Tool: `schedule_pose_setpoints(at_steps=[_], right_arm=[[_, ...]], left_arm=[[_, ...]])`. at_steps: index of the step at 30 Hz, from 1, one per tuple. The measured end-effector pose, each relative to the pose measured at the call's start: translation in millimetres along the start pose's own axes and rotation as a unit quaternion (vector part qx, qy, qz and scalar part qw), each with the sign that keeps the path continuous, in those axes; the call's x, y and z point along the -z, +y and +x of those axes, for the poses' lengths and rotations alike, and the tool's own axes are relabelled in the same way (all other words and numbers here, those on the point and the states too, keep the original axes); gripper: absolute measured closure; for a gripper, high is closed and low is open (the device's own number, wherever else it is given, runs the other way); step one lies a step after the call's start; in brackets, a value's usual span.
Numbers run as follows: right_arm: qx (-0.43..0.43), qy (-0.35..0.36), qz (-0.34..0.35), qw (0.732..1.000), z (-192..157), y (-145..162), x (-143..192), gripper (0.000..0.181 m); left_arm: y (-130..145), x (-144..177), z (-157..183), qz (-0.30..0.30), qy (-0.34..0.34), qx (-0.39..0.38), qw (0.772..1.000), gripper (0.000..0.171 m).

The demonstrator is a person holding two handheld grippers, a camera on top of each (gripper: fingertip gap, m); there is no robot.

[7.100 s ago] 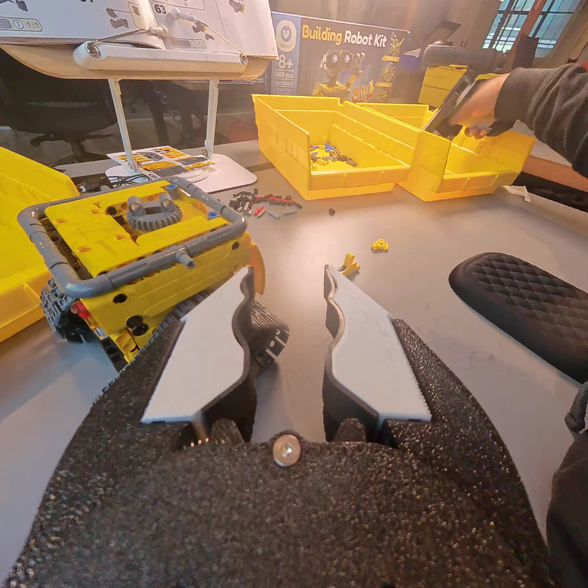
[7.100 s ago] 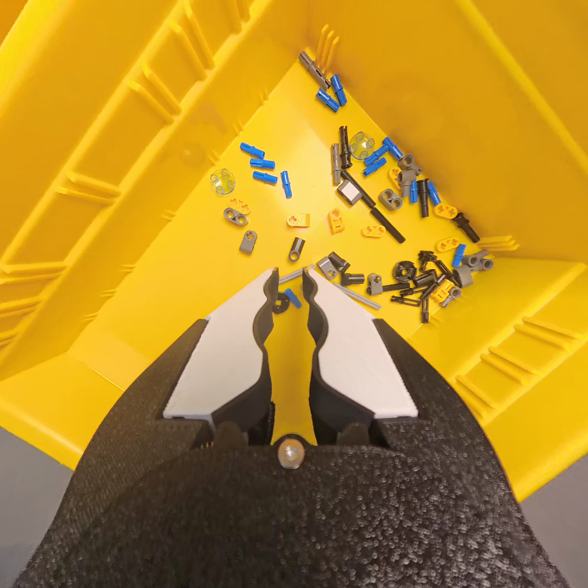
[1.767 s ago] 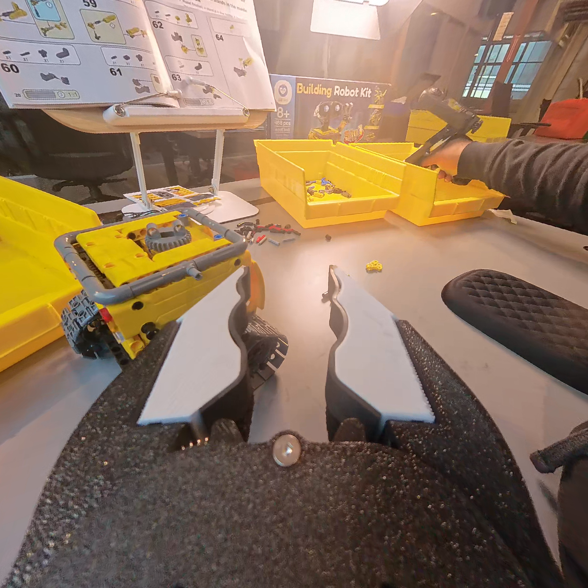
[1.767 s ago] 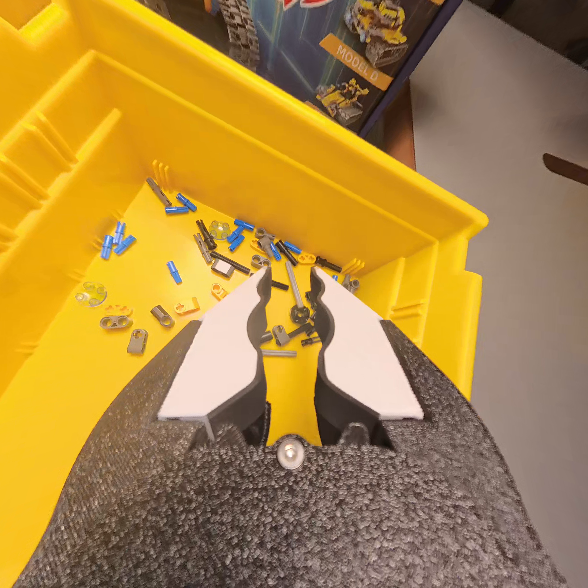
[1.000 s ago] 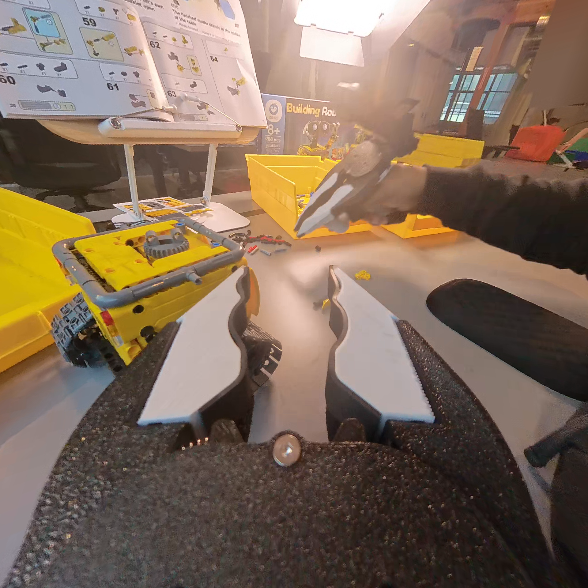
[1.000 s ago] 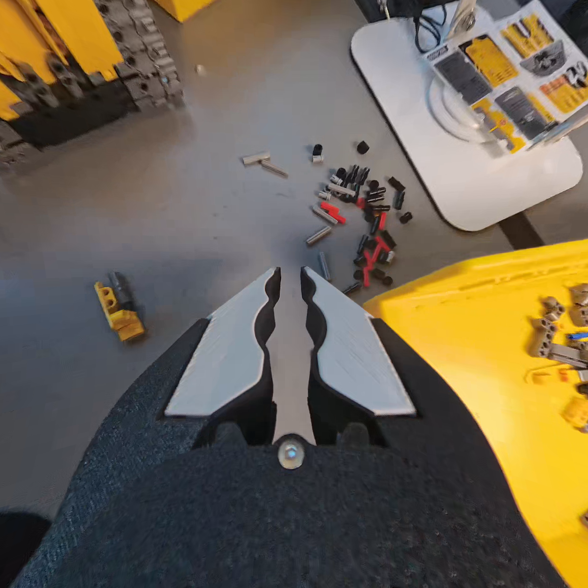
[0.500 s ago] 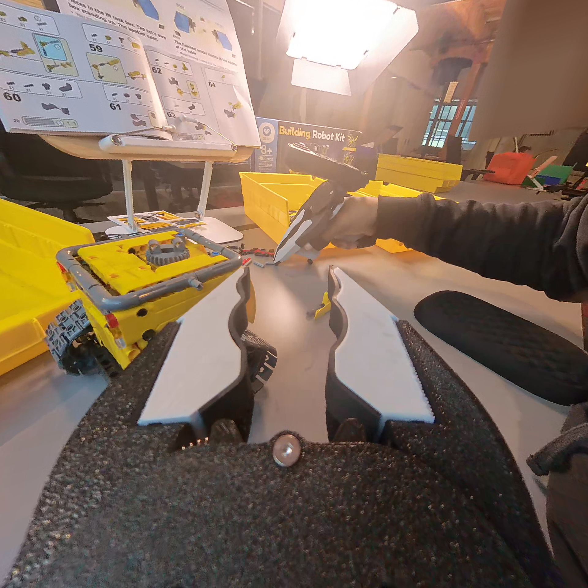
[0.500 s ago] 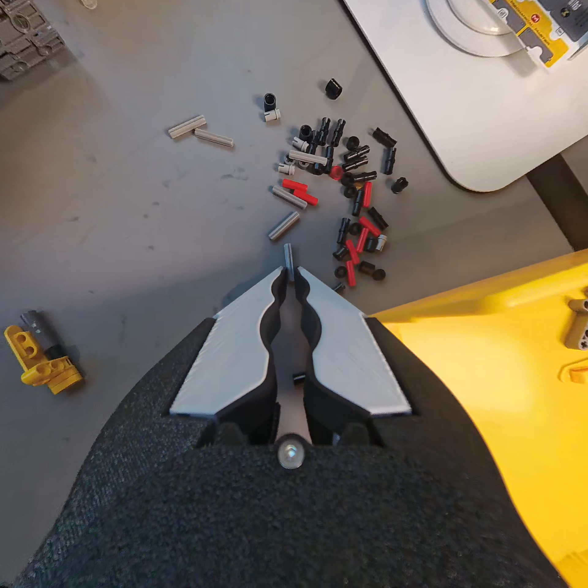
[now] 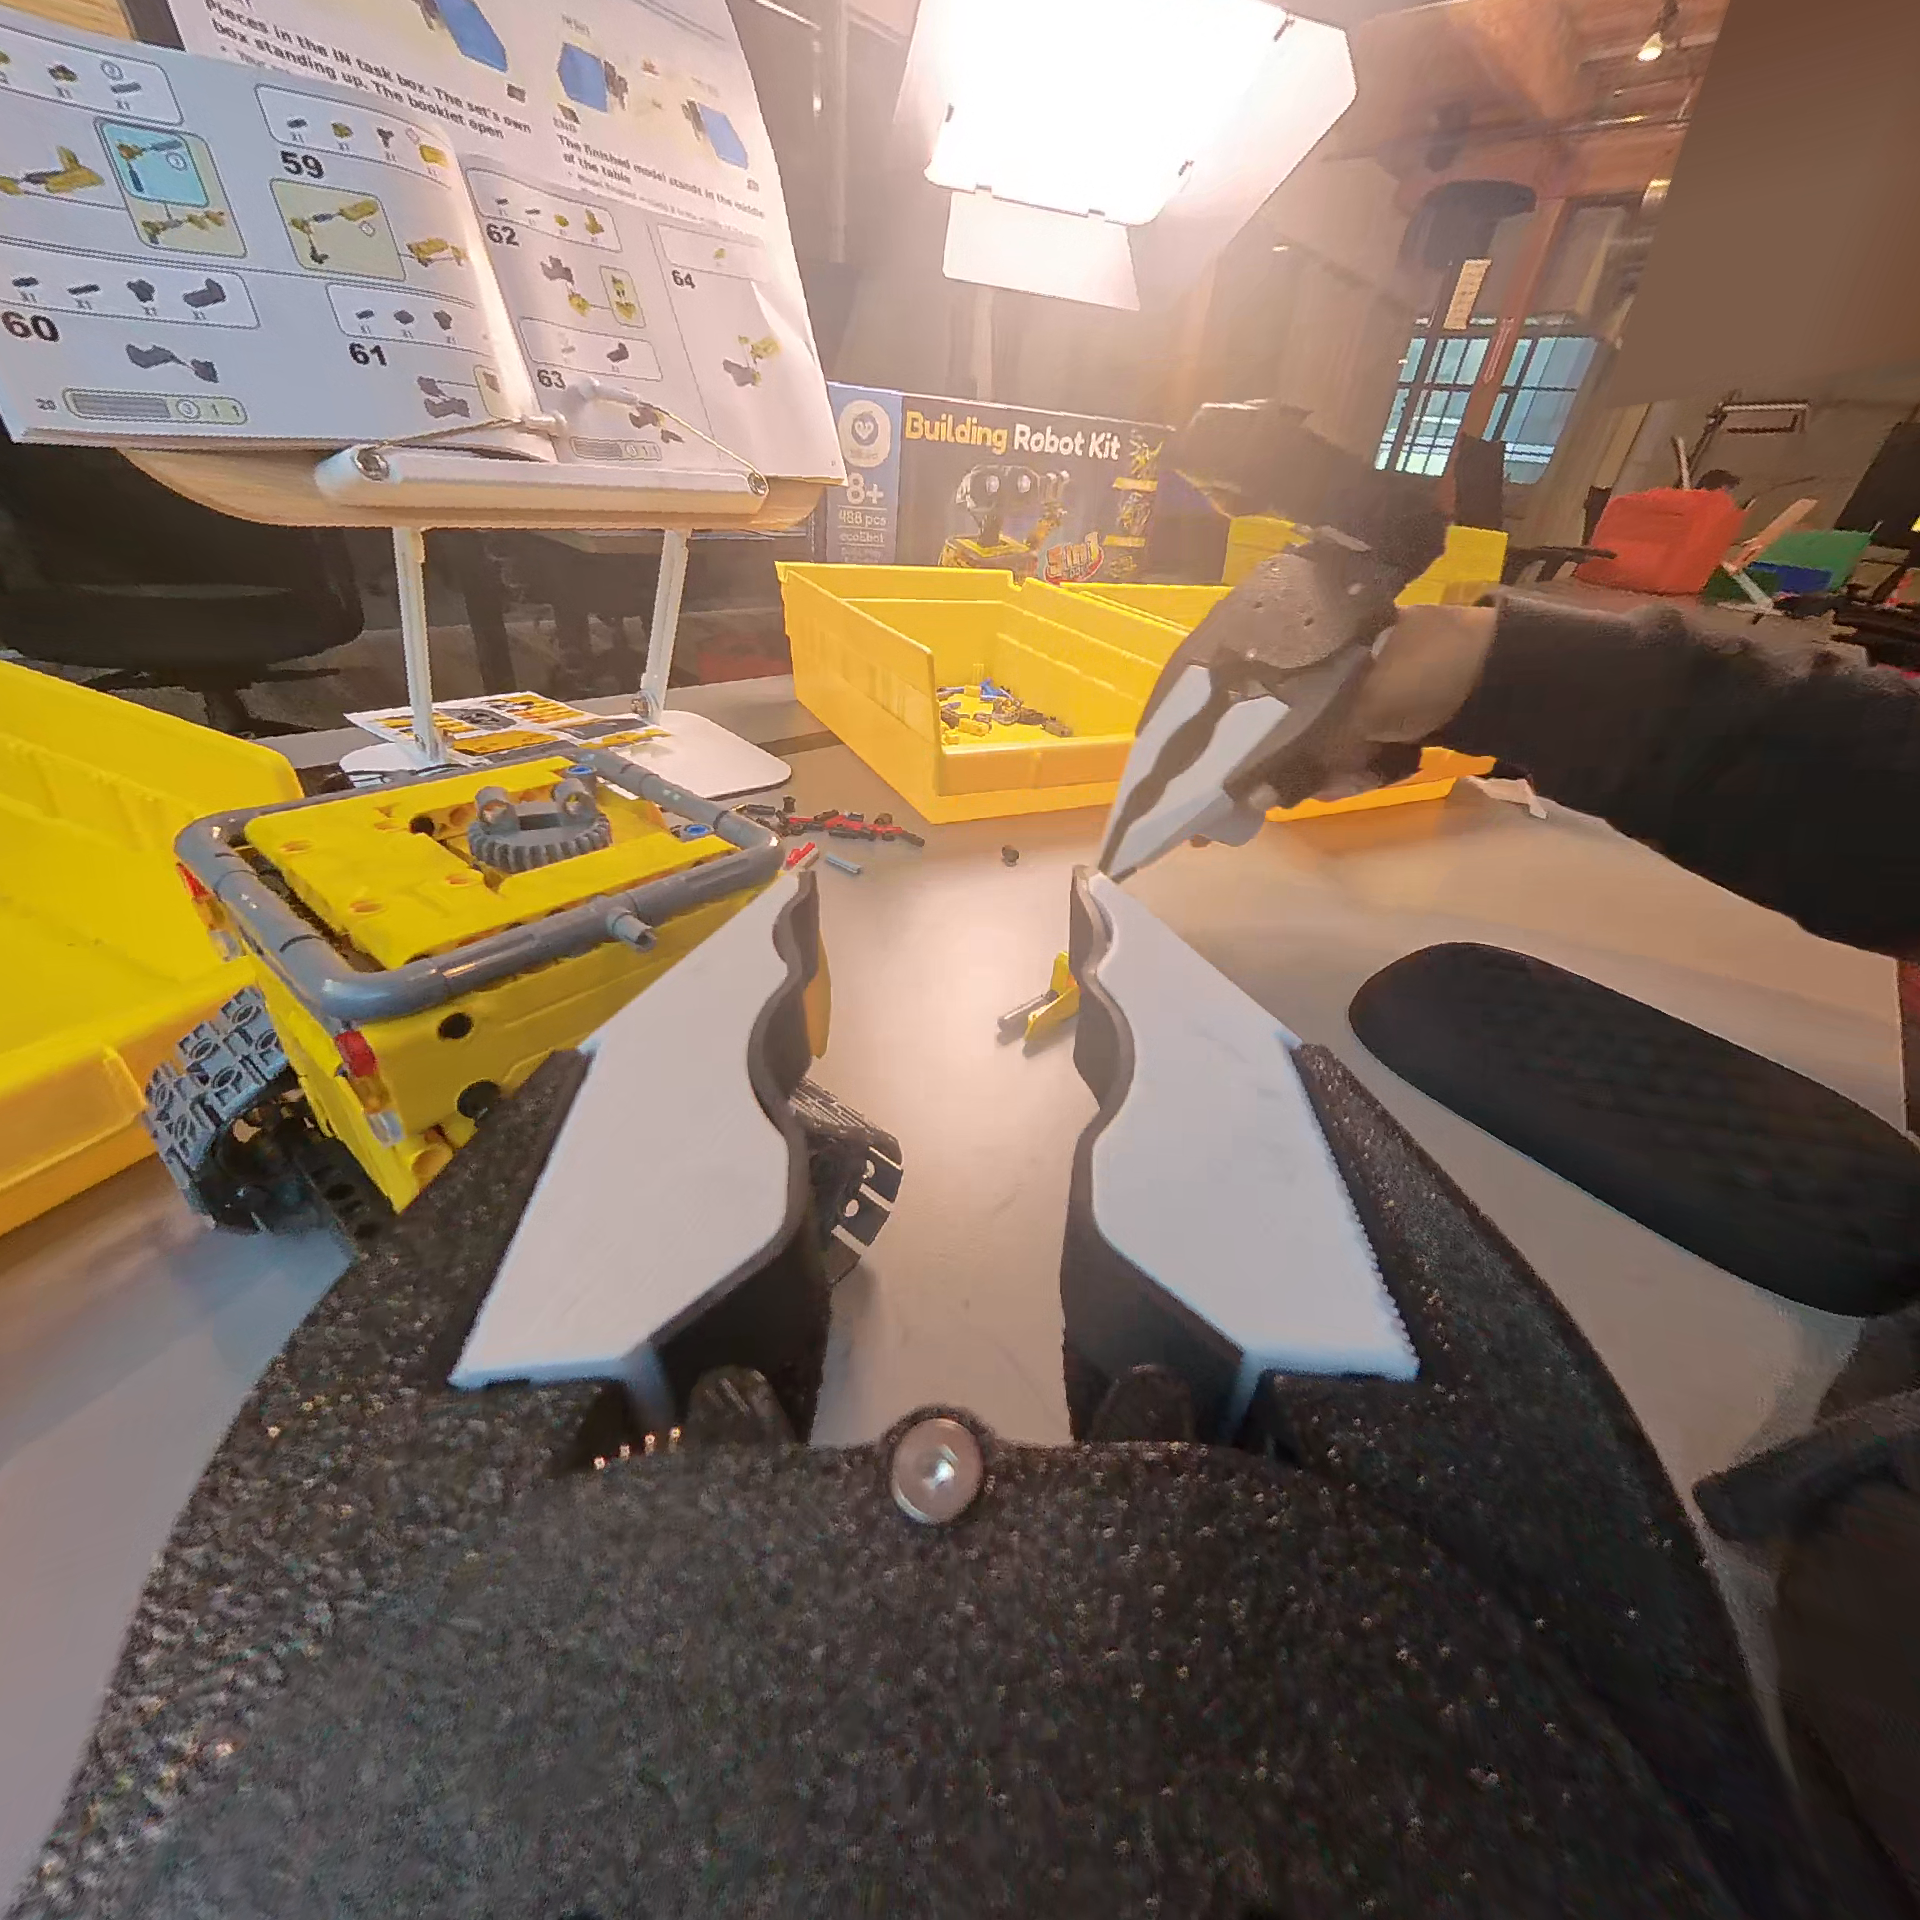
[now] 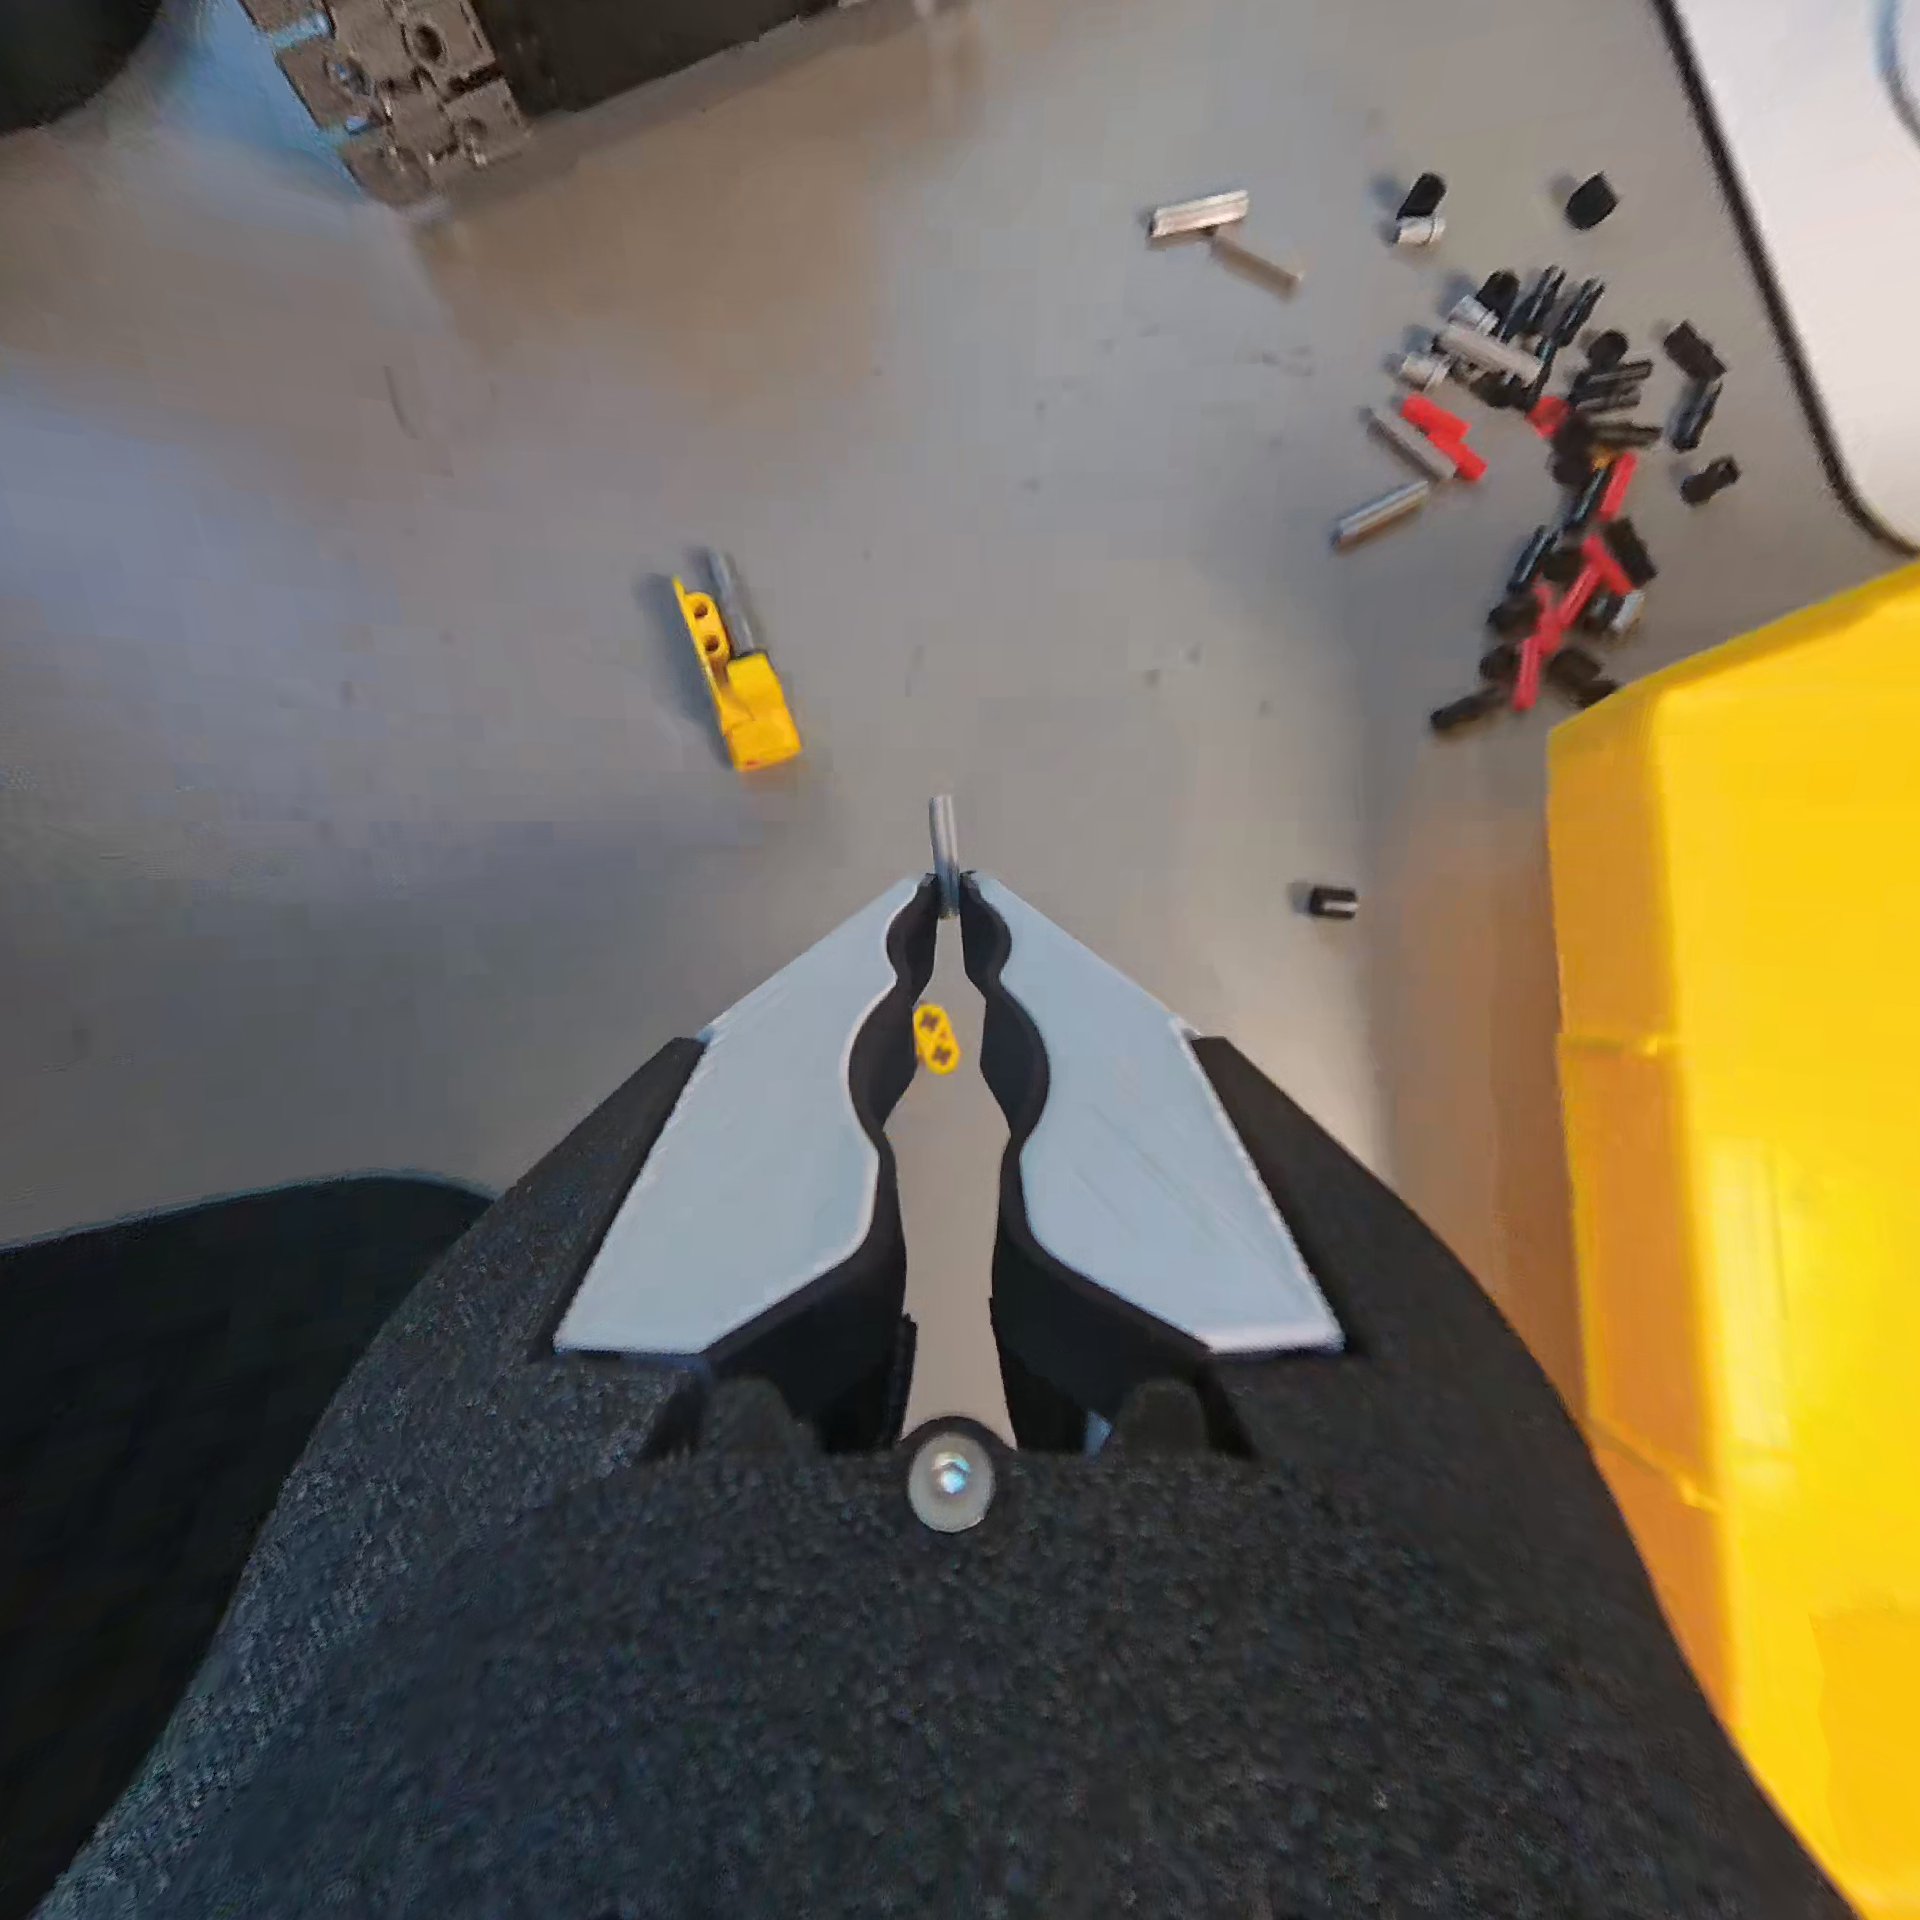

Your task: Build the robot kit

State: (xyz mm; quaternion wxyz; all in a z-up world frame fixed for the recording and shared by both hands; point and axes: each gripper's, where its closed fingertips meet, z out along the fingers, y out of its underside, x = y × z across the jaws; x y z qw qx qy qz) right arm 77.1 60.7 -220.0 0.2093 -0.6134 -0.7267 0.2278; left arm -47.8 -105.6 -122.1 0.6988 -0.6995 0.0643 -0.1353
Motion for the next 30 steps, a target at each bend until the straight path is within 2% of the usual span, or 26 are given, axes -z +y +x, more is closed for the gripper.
schedule_pose_setpoints(at_steps=[3,7,30], right_arm=[[-0.012,-0.001,0.000,1.000,-13.4,21.1,6.4,0.177],[-0.013,0.005,0.002,1.000,-24.9,34.8,7.2,0.177],[0.028,0.028,-0.010,0.999,-26.8,35.4,-10.0,0.174]], left_arm=[[1.9,-1.3,0.6,-0.007,0.001,-0.002,1.000,0.124],[2.2,-1.5,0.0,-0.008,-0.004,-0.006,1.000,0.124],[4.0,-2.6,-3.1,-0.013,-0.019,-0.011,1.000,0.121]])
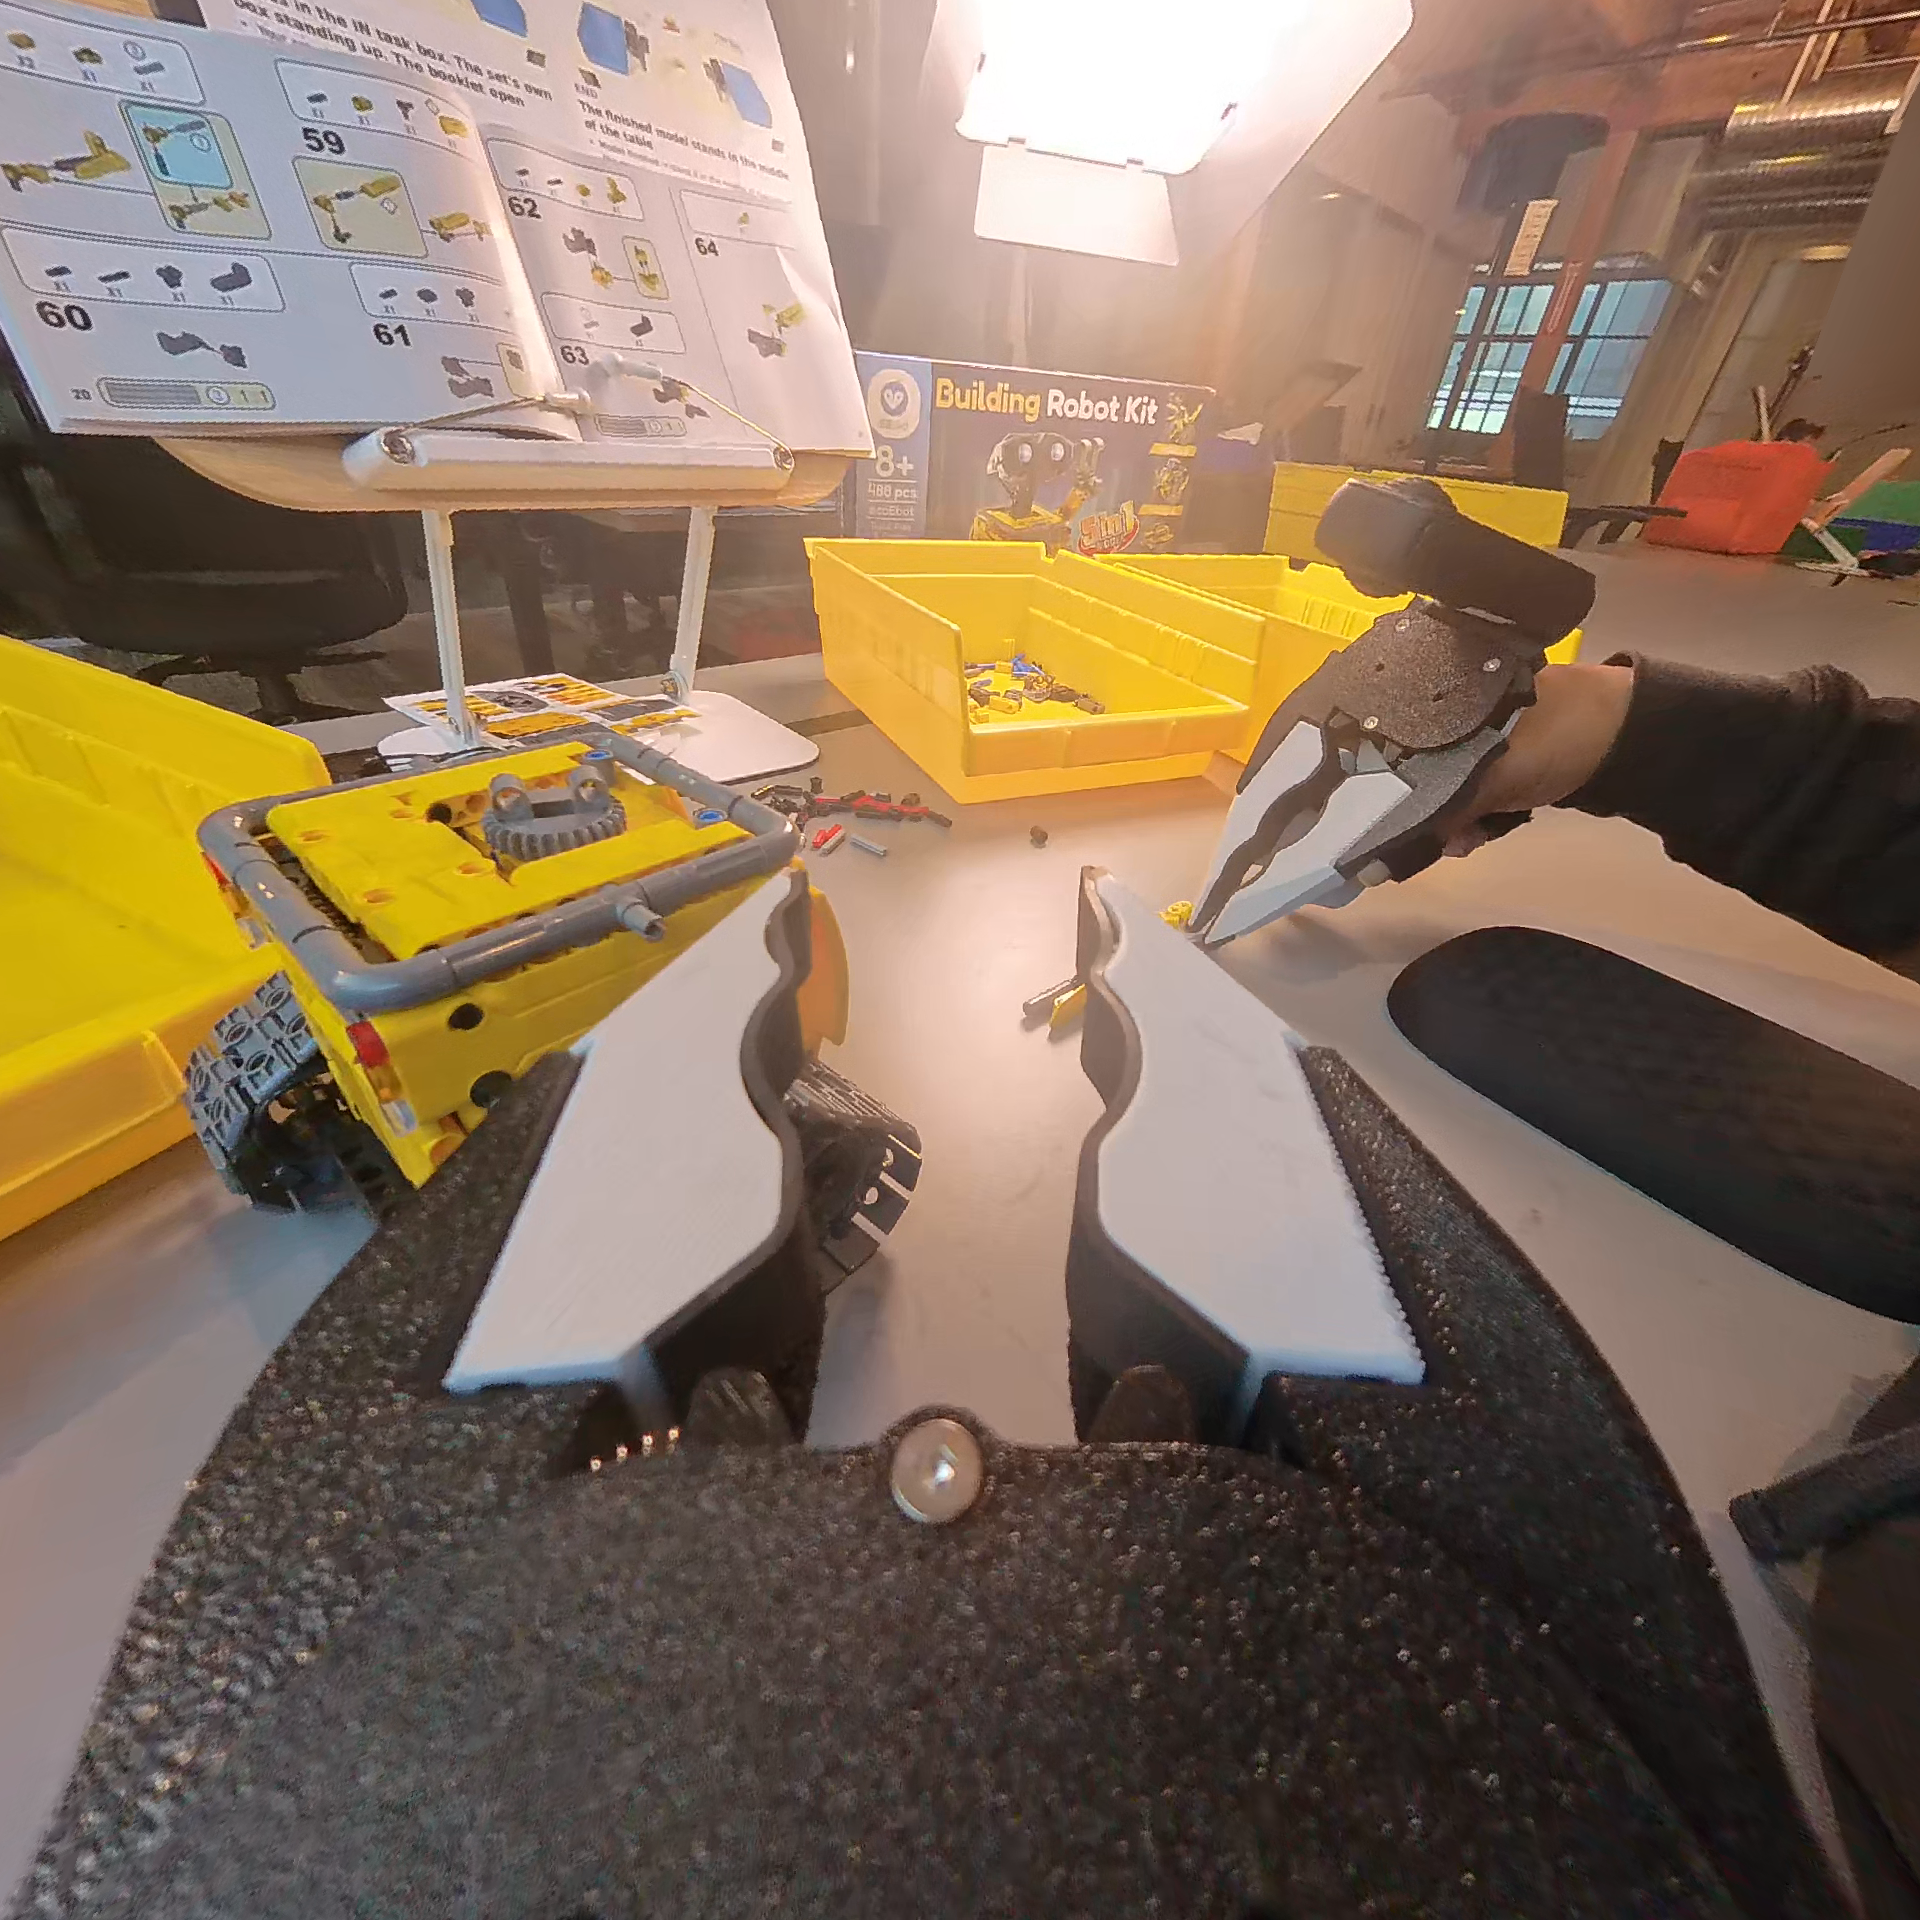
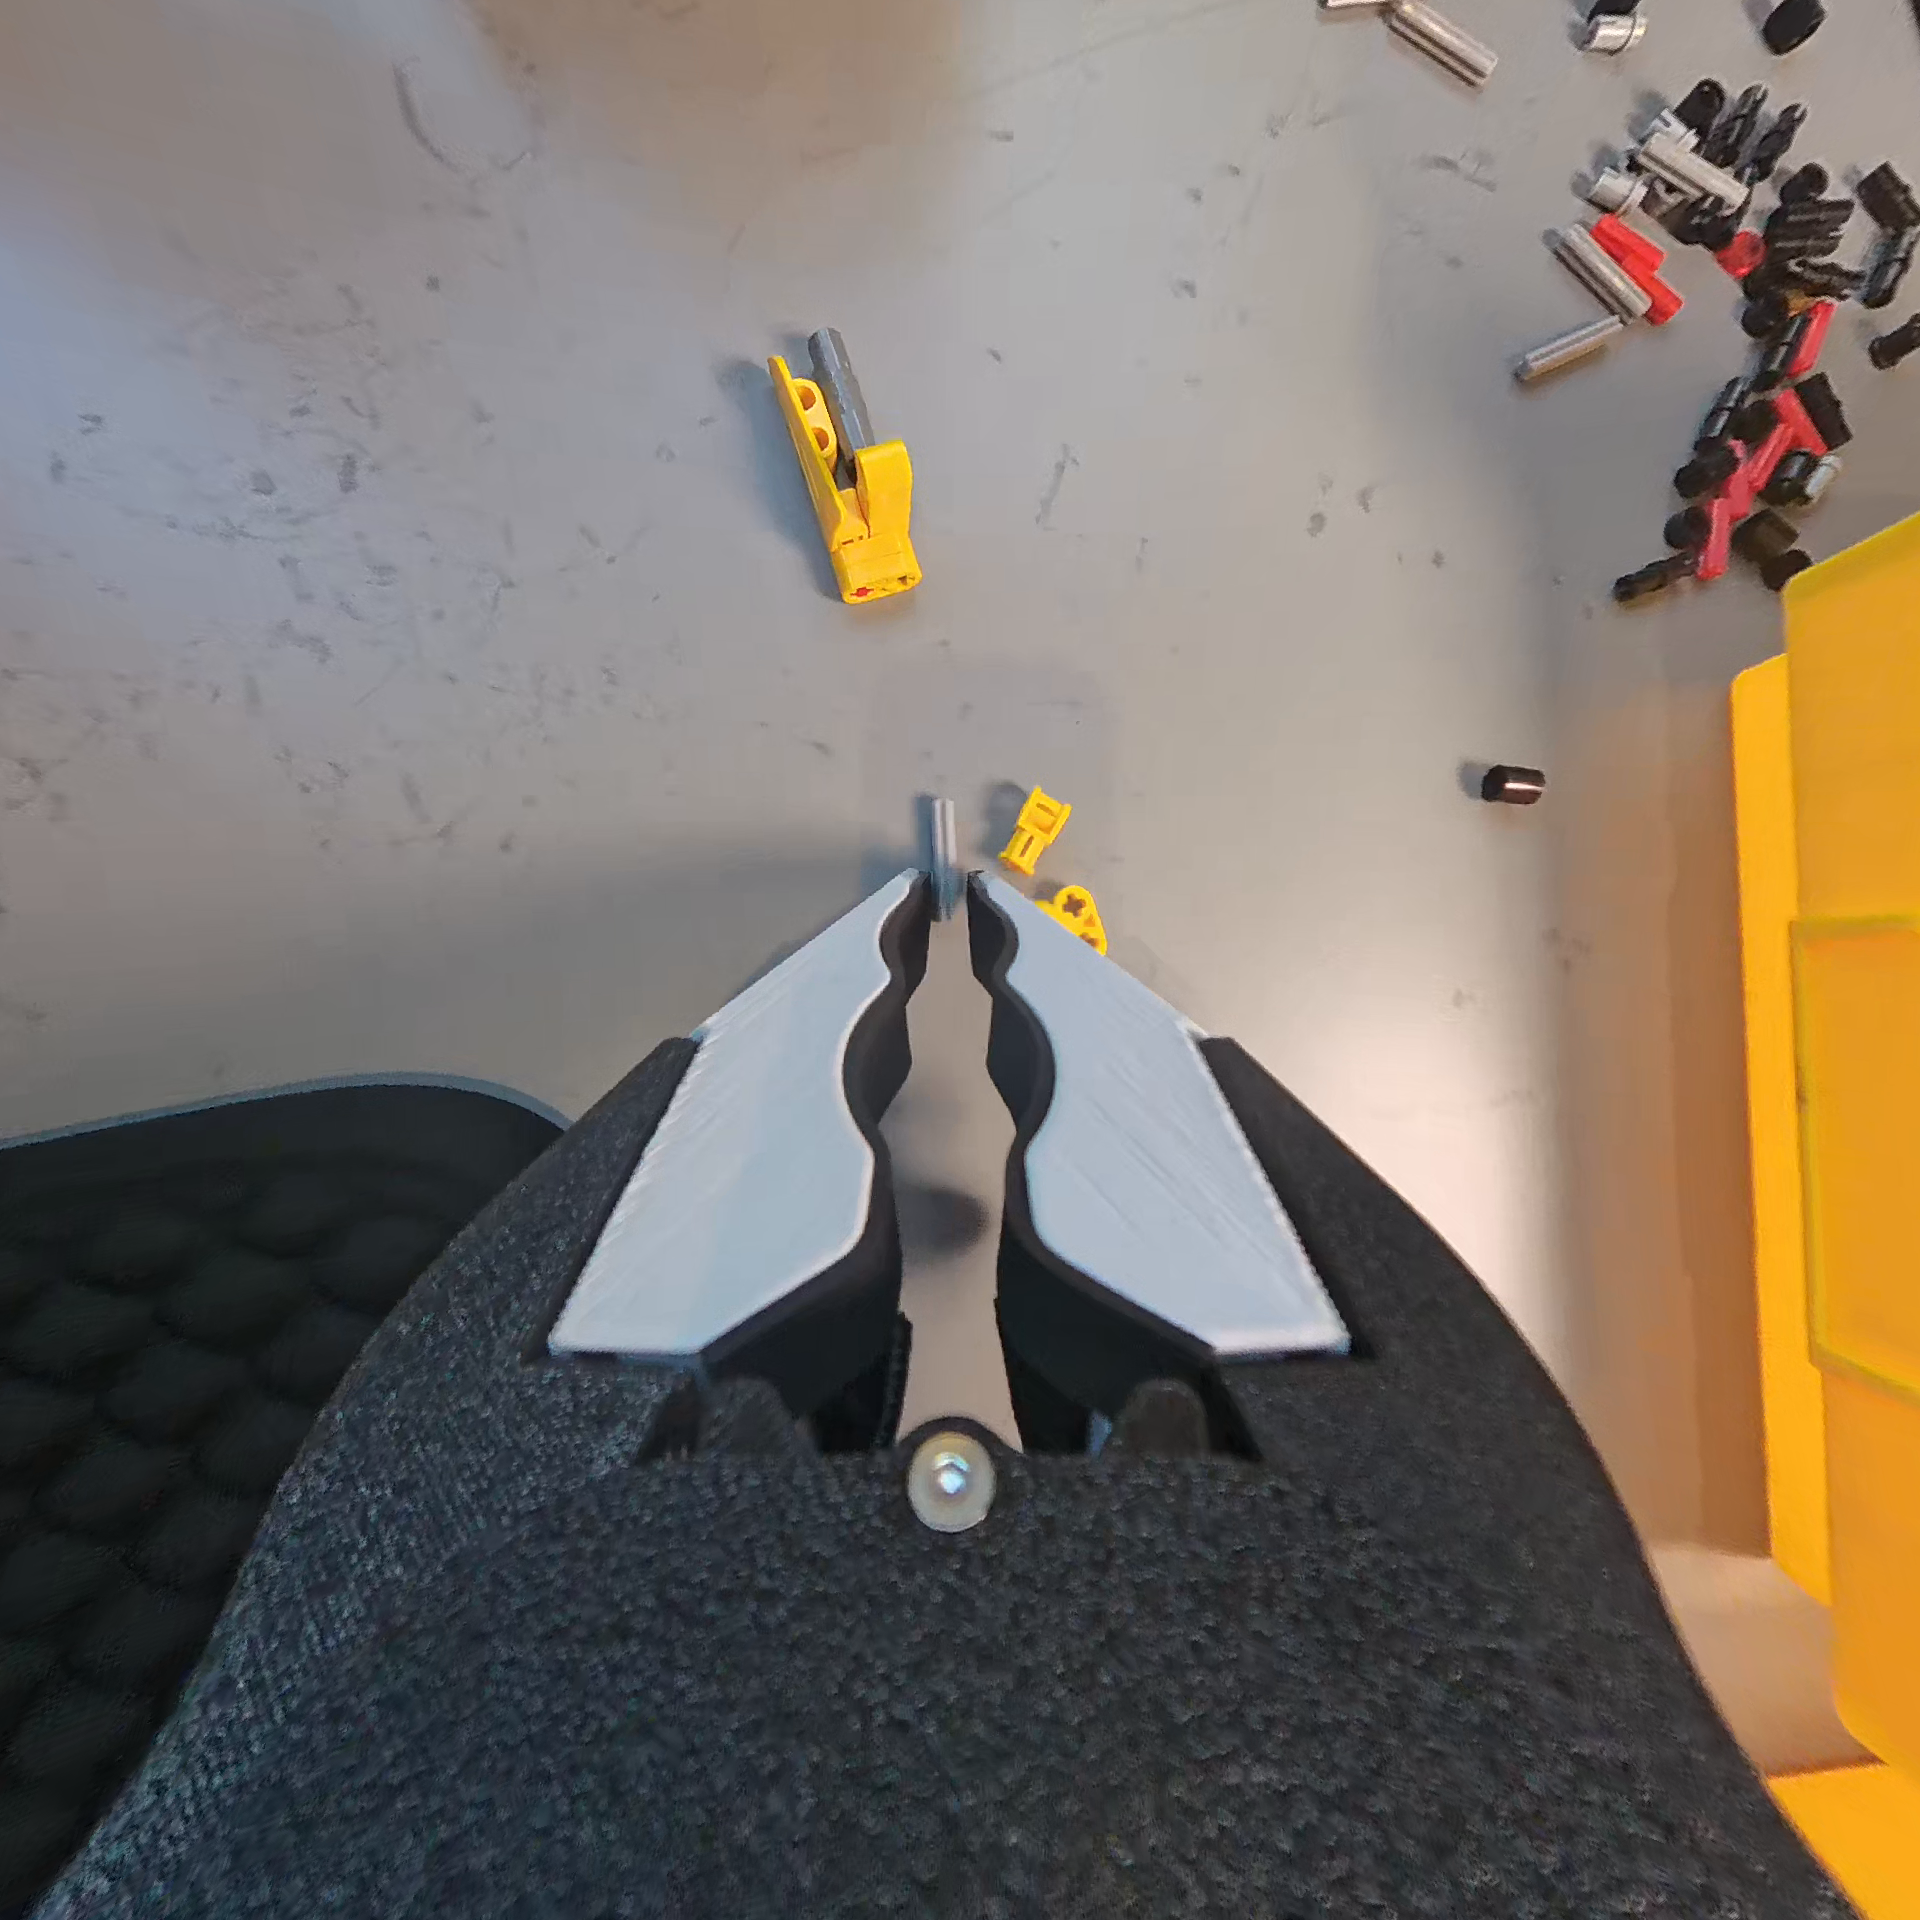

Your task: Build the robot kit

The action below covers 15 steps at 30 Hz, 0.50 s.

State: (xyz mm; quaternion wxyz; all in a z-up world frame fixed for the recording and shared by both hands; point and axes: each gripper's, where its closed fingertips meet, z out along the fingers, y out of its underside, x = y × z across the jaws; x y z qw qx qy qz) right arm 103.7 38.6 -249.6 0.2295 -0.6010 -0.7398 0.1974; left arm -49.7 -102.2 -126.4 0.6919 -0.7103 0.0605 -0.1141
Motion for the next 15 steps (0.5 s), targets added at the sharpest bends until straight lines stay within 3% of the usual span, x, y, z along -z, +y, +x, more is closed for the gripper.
schedule_pose_setpoints(at_steps=[7,15], right_arm=[[-0.016,0.000,0.047,0.999,3.8,-12.7,14.1,0.172],[-0.067,0.066,0.213,0.973,40.2,-51.2,60.4,0.164]], left_arm=[[0.4,-0.2,0.1,-0.001,-0.001,-0.001,1.000,0.121],[1.6,-1.1,0.0,-0.005,-0.002,-0.002,1.000,0.121]])
